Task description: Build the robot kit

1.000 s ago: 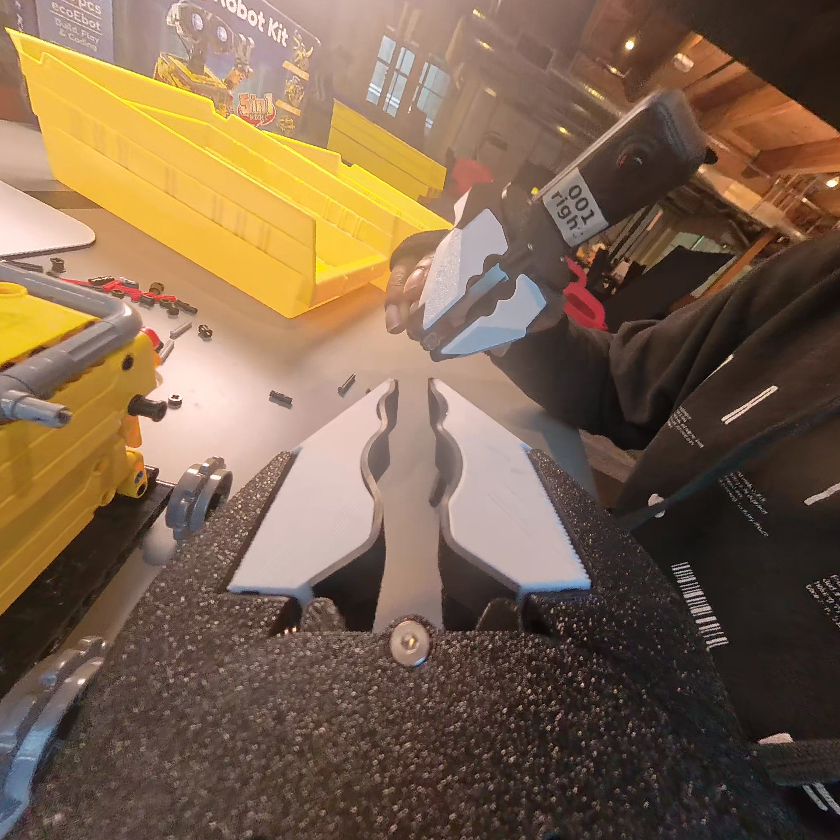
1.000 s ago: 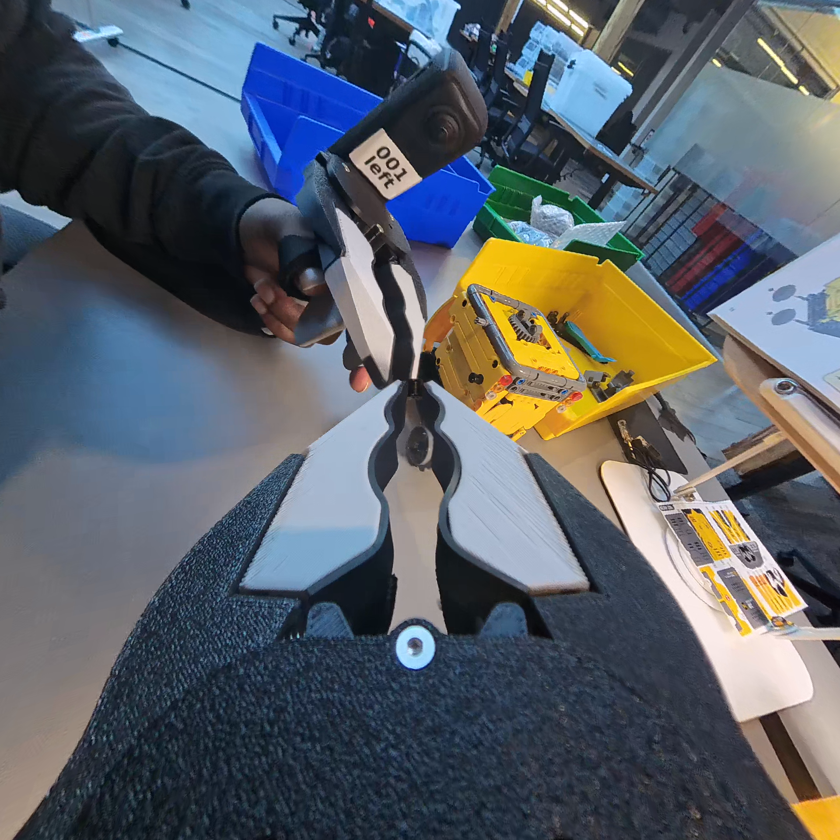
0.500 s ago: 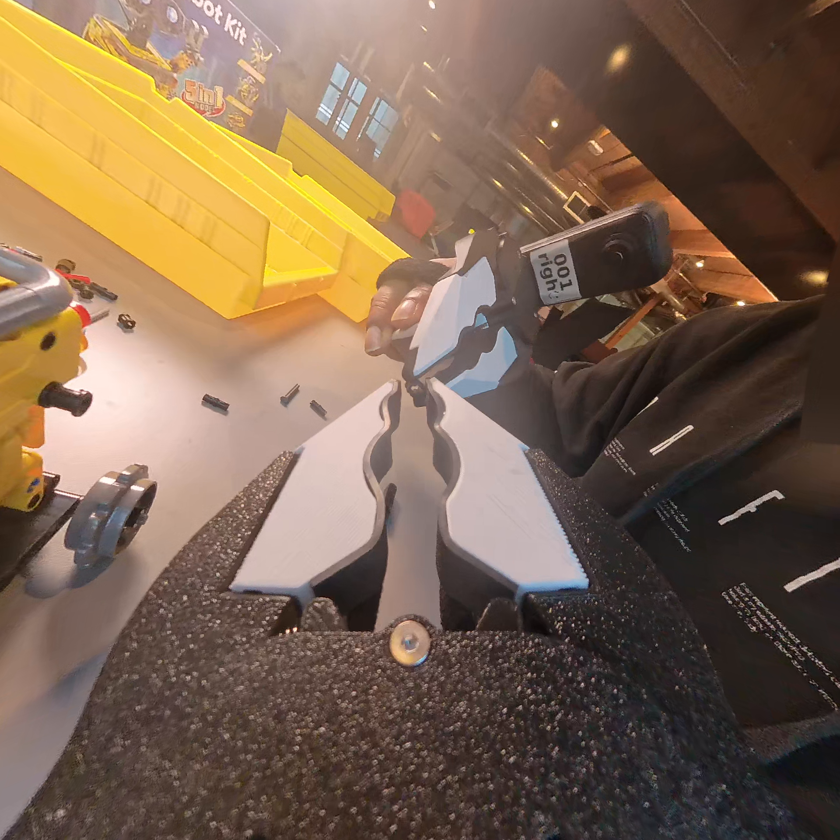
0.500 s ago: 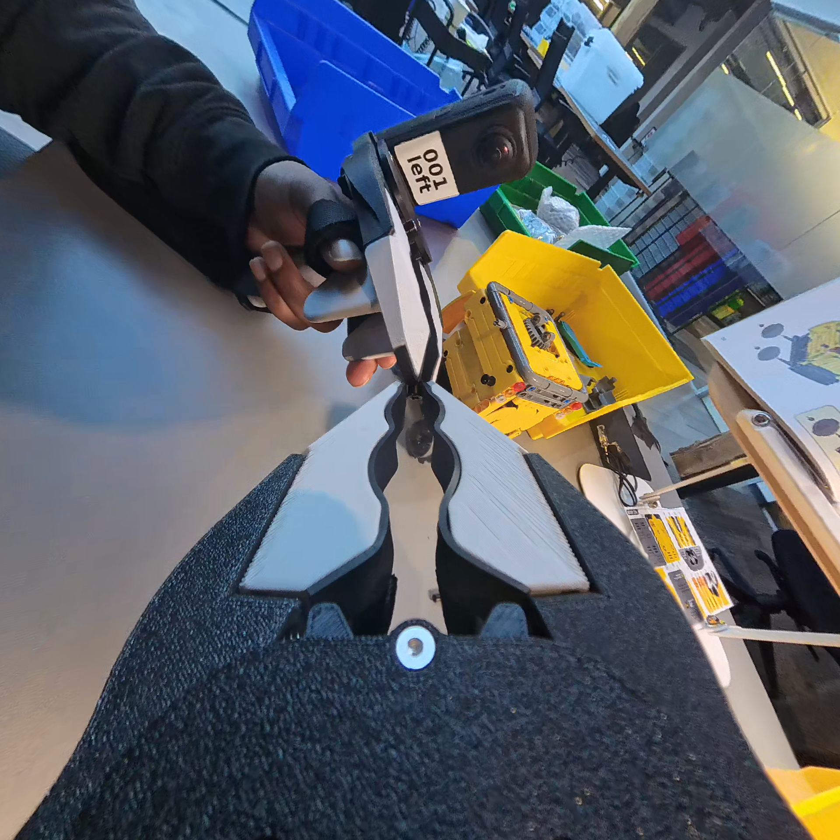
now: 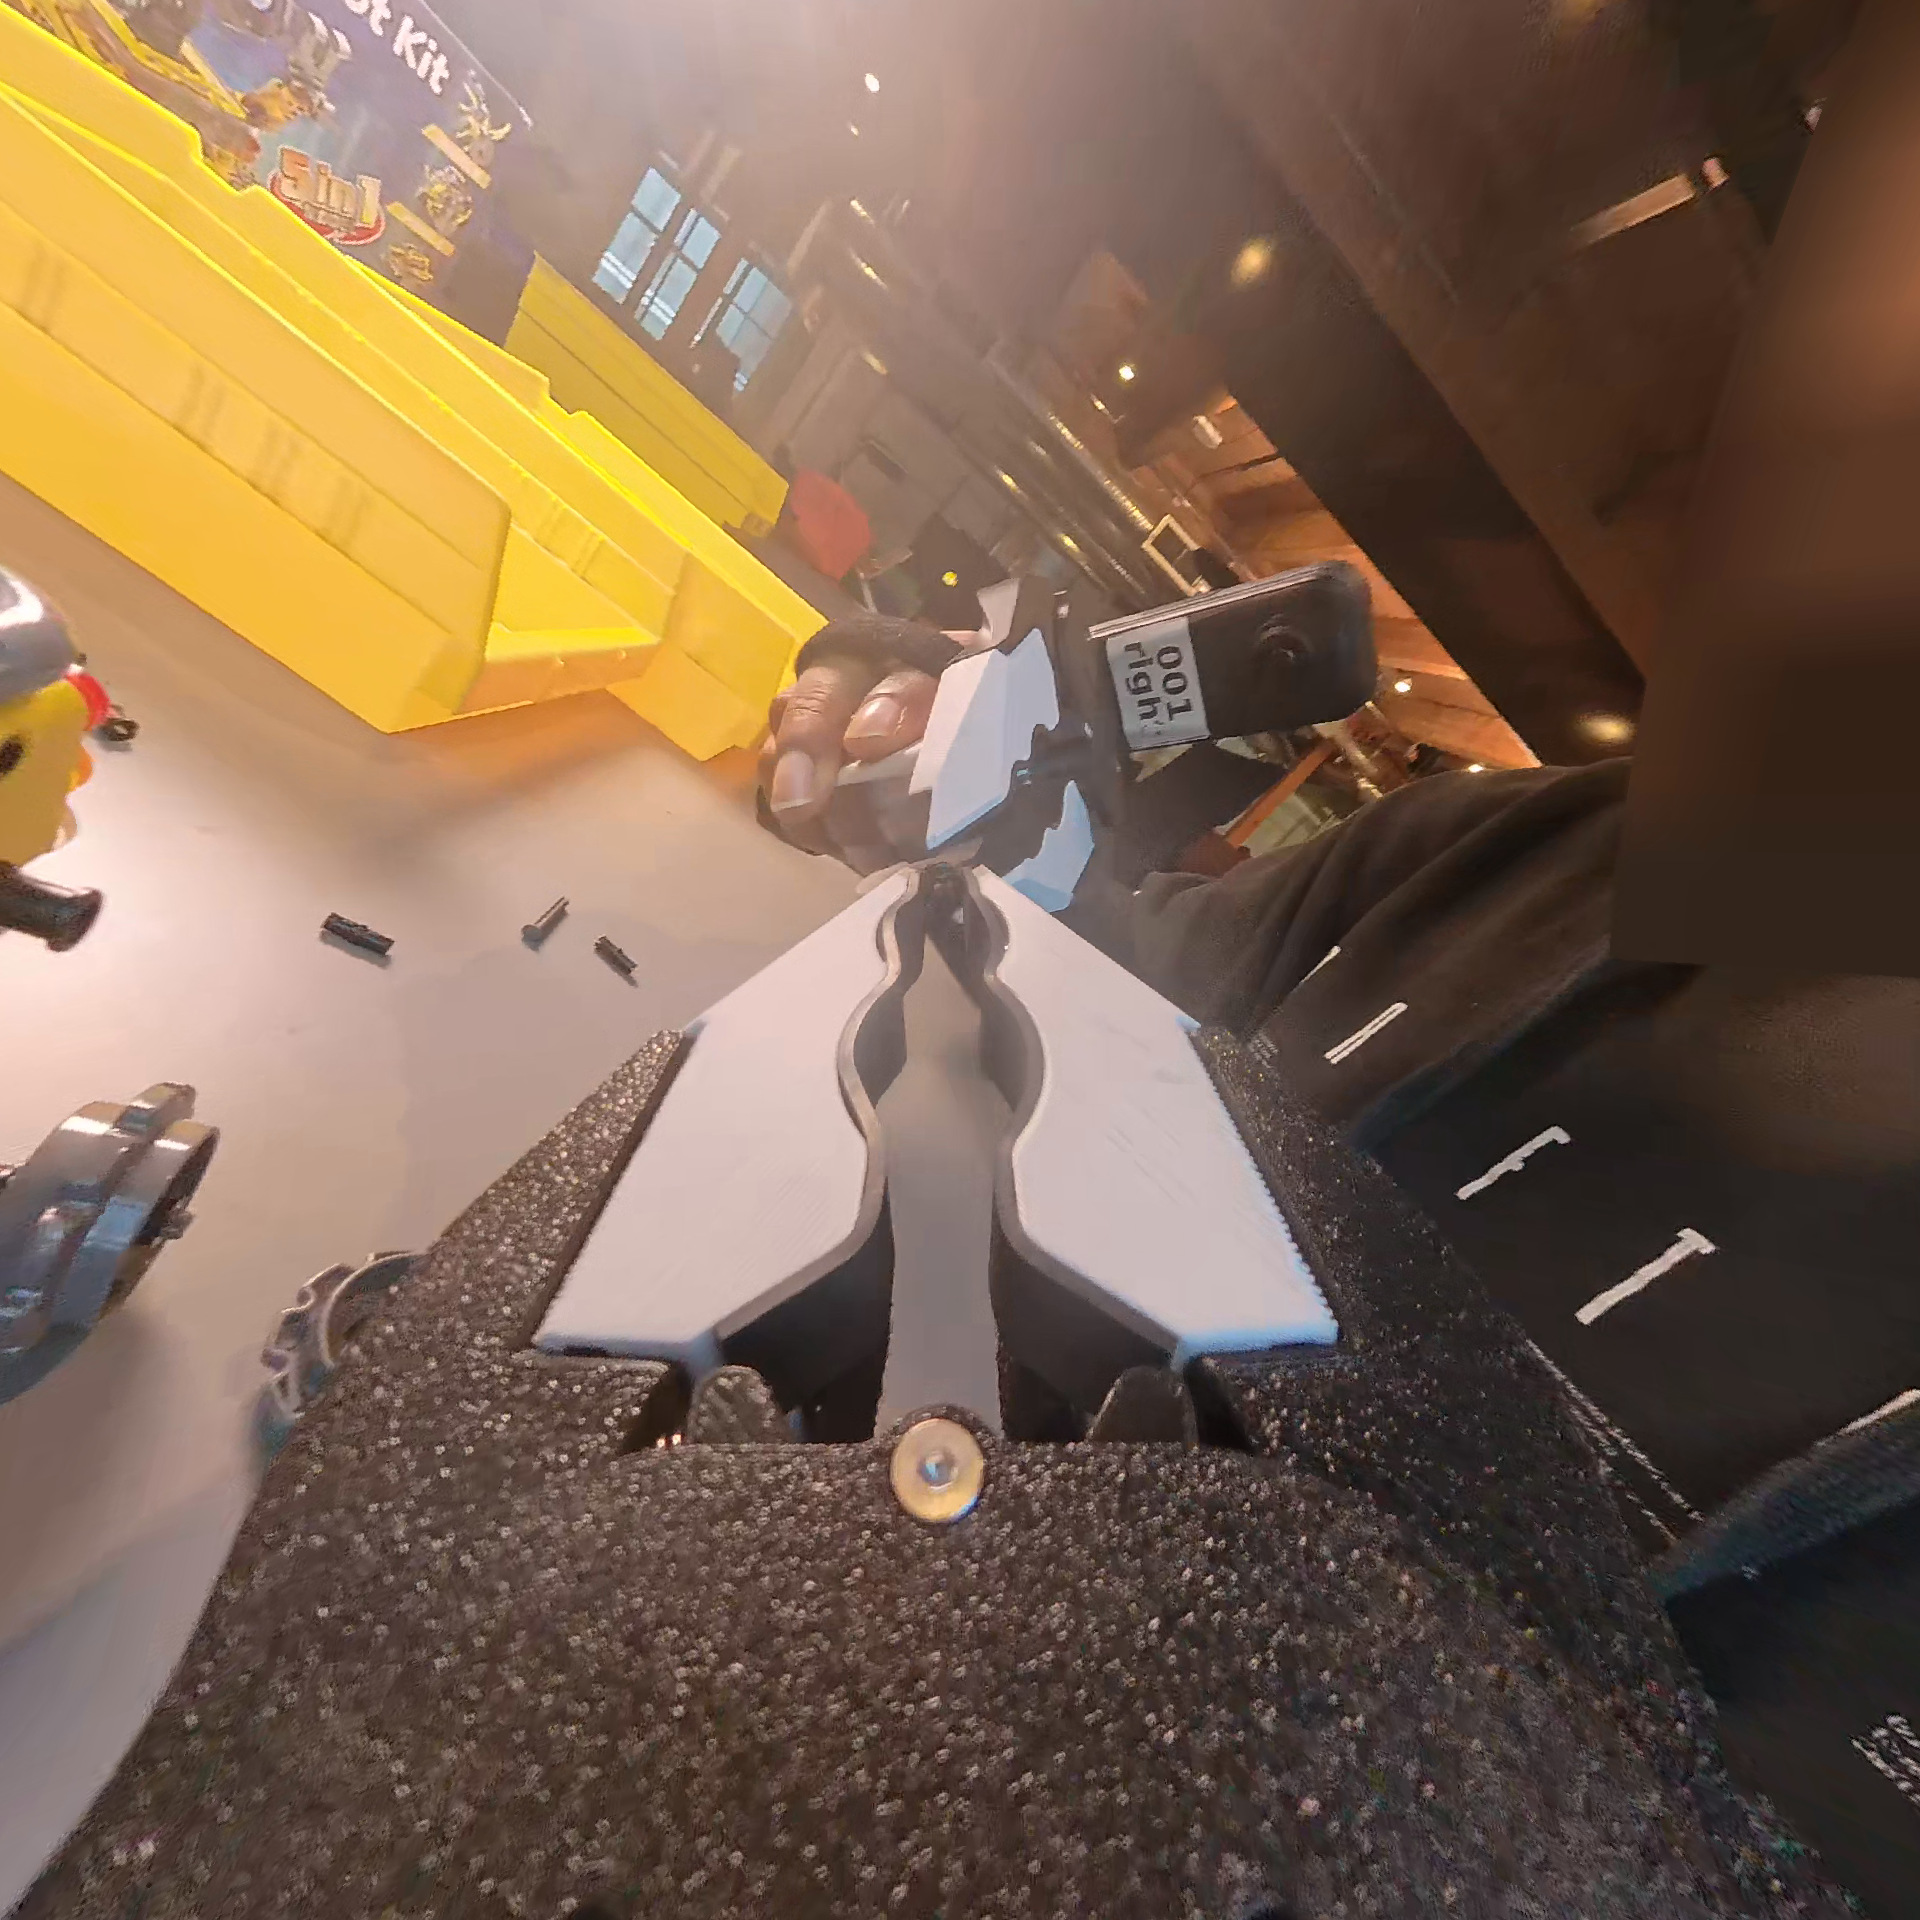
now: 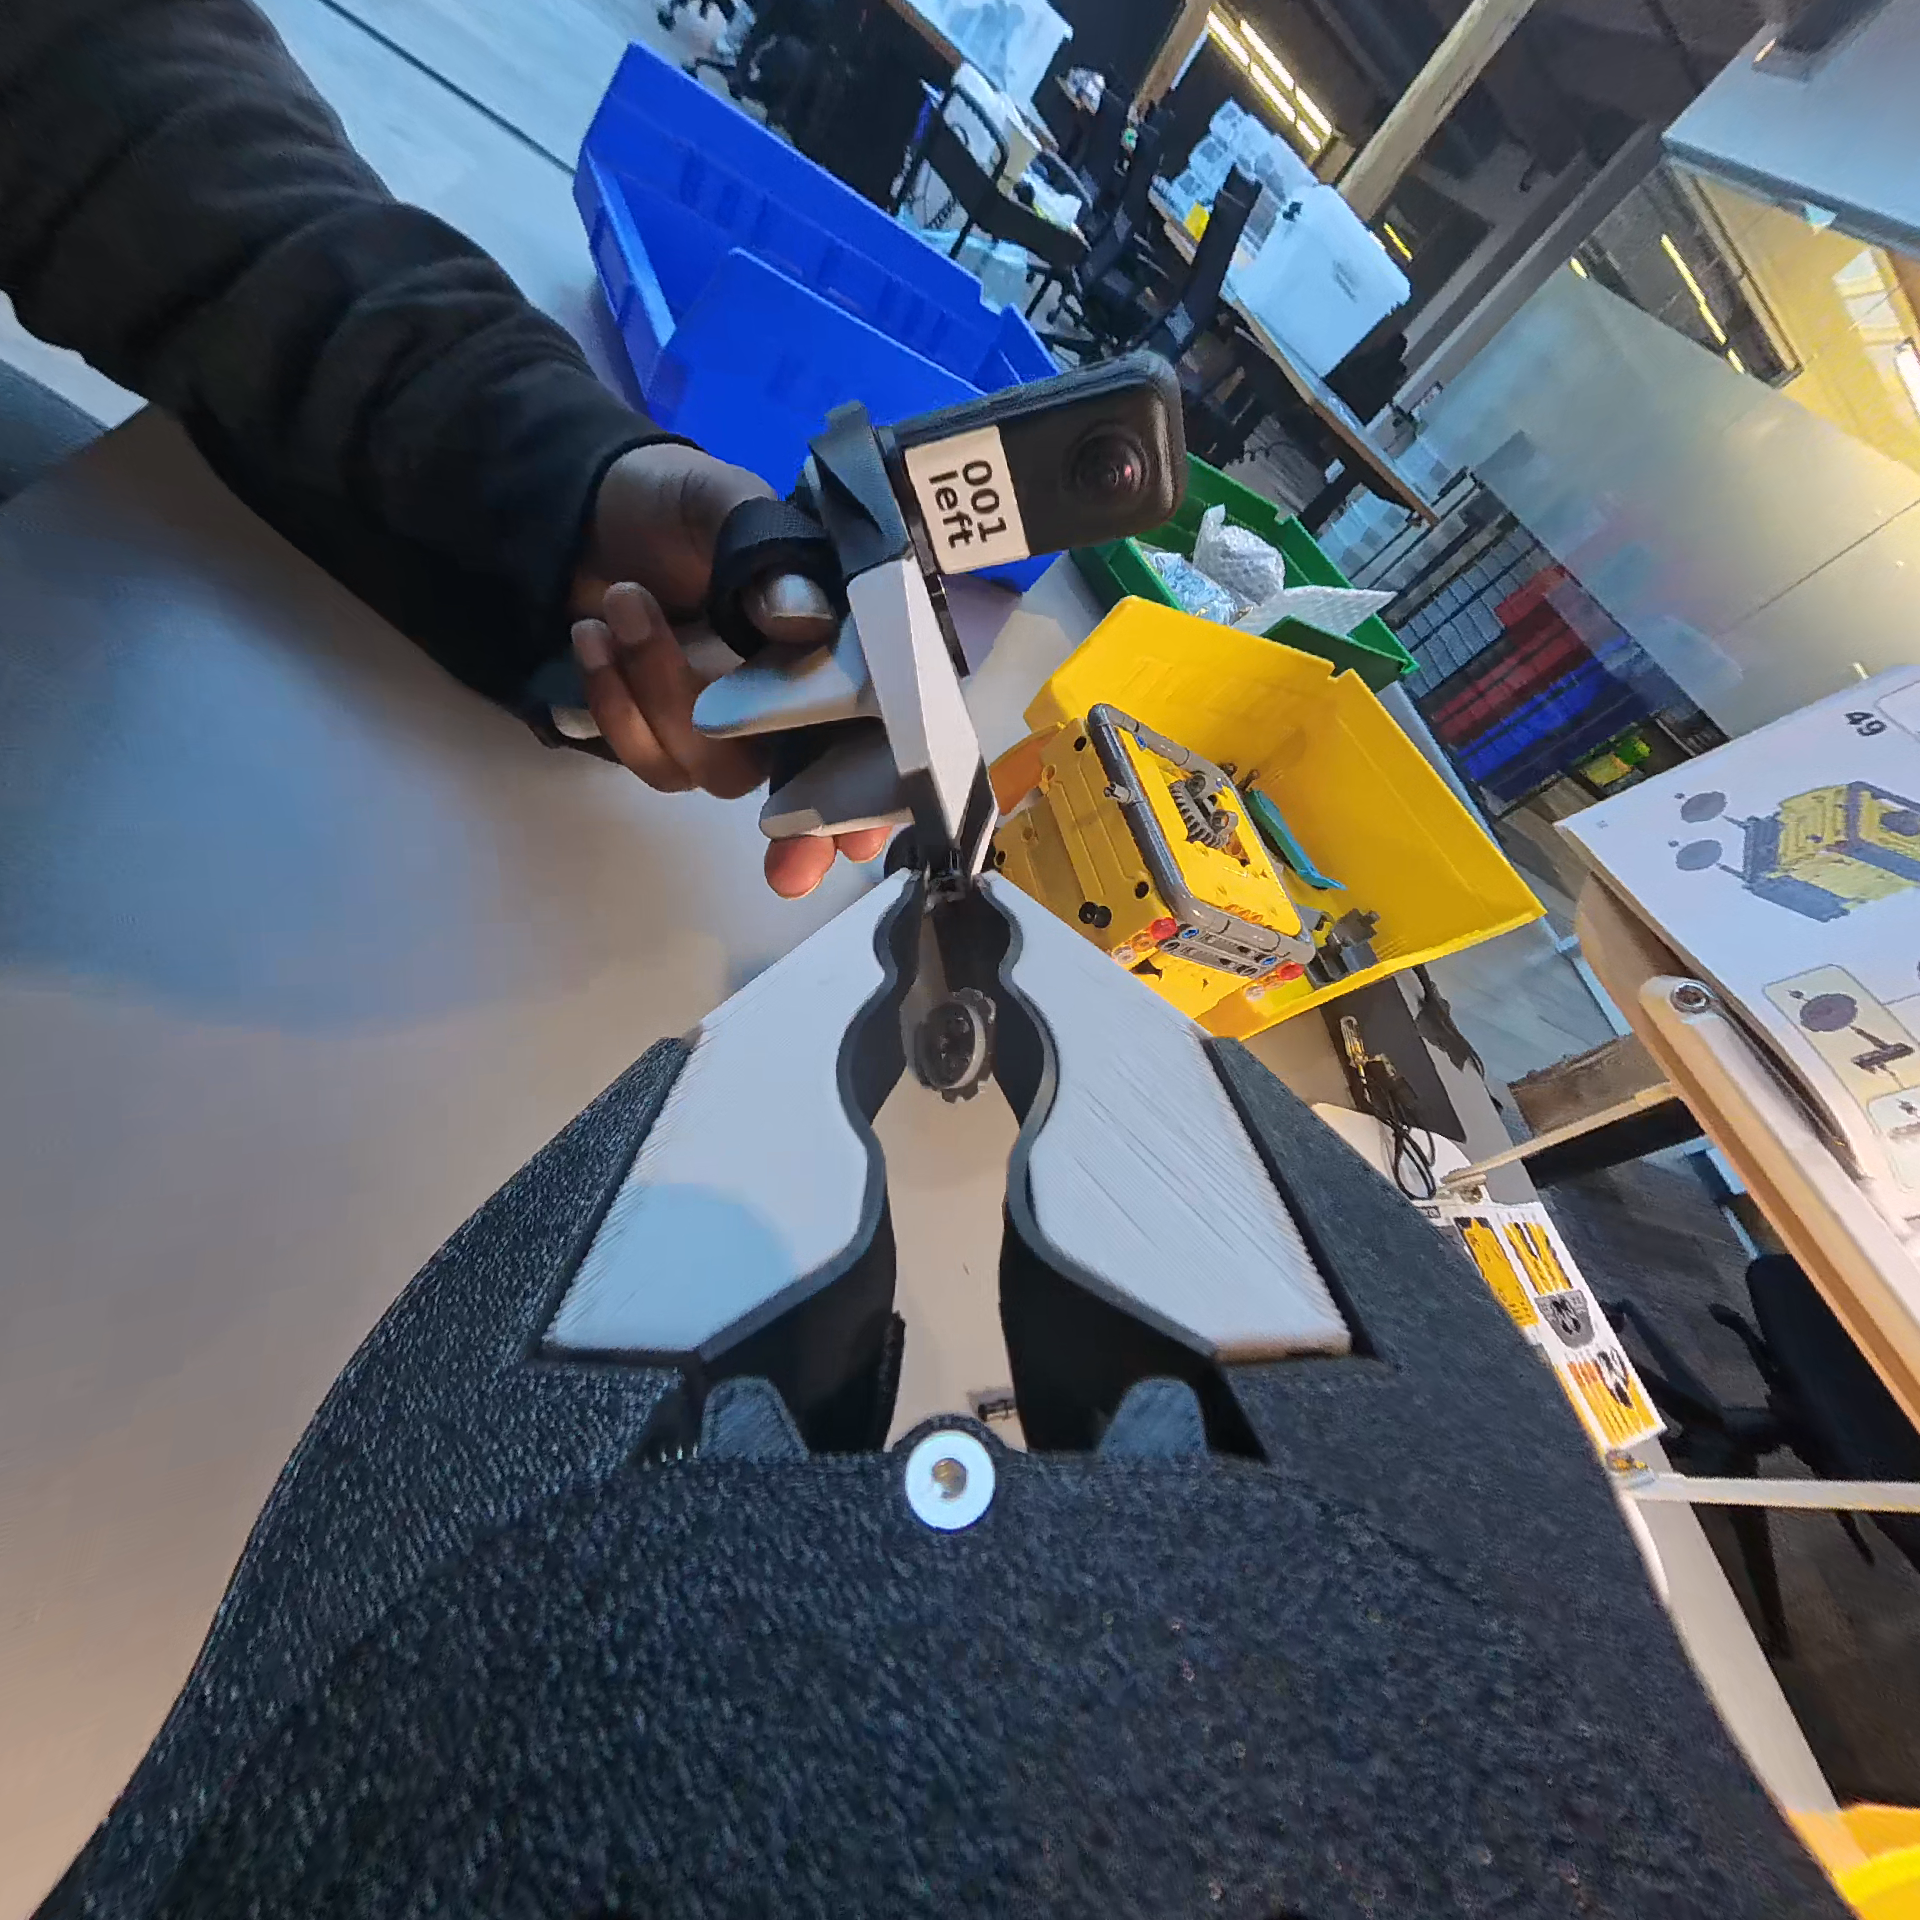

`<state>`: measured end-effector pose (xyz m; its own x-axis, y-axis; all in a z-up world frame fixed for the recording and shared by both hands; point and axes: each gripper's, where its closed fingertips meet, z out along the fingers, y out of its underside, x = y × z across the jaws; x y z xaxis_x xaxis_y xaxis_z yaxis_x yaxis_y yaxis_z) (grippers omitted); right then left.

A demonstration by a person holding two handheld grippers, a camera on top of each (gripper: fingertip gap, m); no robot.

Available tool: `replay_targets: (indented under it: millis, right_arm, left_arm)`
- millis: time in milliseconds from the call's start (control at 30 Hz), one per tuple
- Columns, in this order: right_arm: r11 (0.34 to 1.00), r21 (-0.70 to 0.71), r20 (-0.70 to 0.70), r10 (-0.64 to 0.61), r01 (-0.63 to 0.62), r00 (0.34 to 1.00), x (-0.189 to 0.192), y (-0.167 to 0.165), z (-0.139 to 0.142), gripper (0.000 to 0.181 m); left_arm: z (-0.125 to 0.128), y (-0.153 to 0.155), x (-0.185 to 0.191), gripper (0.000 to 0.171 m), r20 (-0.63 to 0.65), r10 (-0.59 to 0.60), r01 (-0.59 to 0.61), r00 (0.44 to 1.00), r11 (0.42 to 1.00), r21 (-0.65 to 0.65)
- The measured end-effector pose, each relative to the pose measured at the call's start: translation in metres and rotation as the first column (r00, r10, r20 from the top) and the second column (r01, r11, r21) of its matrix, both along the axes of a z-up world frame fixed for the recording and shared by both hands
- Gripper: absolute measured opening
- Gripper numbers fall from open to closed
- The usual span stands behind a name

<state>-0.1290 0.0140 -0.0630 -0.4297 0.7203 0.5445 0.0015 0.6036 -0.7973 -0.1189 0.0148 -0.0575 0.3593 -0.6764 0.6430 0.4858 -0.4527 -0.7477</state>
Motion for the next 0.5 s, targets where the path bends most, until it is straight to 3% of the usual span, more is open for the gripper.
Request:
replay_targets:
  millis: [333, 500]
  right_arm:
    - [0.999, -0.03, -0.017, 0.024, -0.024, 1.0, 0.0026, -0.0031, 0.0051, 0.007]
    - [0.999, -0.021, 0.015, 0.03, -0.03, 0.999, 0.0038, -0.0013, 0.0016, 0.006]
  left_arm:
    - [0.006, -0.0033, 0.0019, 0.004, 0.091, -0.054, 0.054, 0.994, 0.999, -0.006]
    - [0.0018, -0.0014, 0.0029, 0.005, 0.061, -0.04, 0.04, 0.997, 0.999, -0.012]
